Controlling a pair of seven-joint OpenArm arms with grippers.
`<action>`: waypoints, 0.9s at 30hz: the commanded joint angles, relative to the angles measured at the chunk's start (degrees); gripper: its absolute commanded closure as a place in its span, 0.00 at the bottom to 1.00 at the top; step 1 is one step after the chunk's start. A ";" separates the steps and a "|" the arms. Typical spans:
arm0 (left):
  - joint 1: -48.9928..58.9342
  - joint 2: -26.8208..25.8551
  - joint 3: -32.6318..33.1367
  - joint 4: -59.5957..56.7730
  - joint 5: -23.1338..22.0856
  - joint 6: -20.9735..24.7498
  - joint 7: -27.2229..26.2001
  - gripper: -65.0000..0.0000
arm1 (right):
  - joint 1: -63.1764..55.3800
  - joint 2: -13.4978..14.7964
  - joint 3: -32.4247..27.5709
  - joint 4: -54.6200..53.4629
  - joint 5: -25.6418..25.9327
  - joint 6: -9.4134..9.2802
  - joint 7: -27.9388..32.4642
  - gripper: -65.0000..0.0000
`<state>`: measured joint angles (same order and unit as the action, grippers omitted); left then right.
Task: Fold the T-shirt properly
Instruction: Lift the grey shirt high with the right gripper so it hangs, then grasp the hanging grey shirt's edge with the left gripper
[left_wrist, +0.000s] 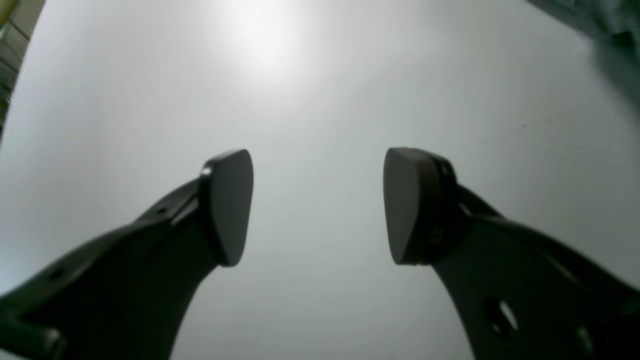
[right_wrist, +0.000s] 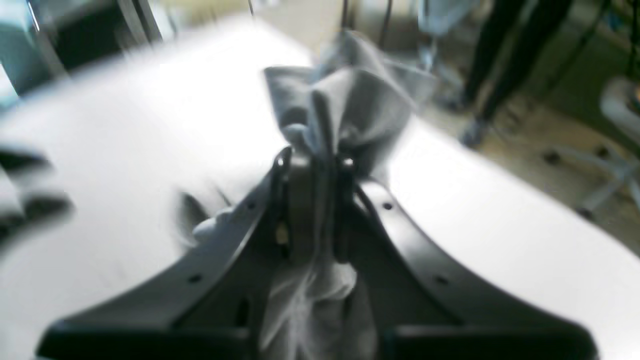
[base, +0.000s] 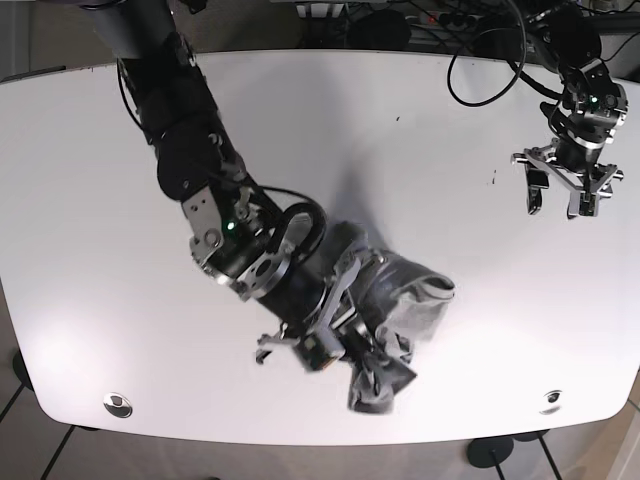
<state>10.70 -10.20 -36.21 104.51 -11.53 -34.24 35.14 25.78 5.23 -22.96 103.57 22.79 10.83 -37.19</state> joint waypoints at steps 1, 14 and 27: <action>-0.28 -0.84 2.05 3.14 -0.73 0.35 -1.16 0.43 | 7.85 0.00 4.63 0.21 6.88 -0.15 -0.22 0.97; -10.74 -0.75 17.88 -1.78 -0.29 0.79 -1.42 0.42 | 40.81 0.52 10.61 -13.42 18.84 -0.15 -4.35 0.97; -28.68 -0.84 32.47 -34.22 -0.47 8.09 -14.08 0.27 | 44.68 0.88 12.19 -15.44 18.40 0.20 -4.52 0.97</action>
<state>-16.34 -10.24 -3.18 68.99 -11.20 -25.85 22.50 68.18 6.17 -11.22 87.57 40.75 10.96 -44.12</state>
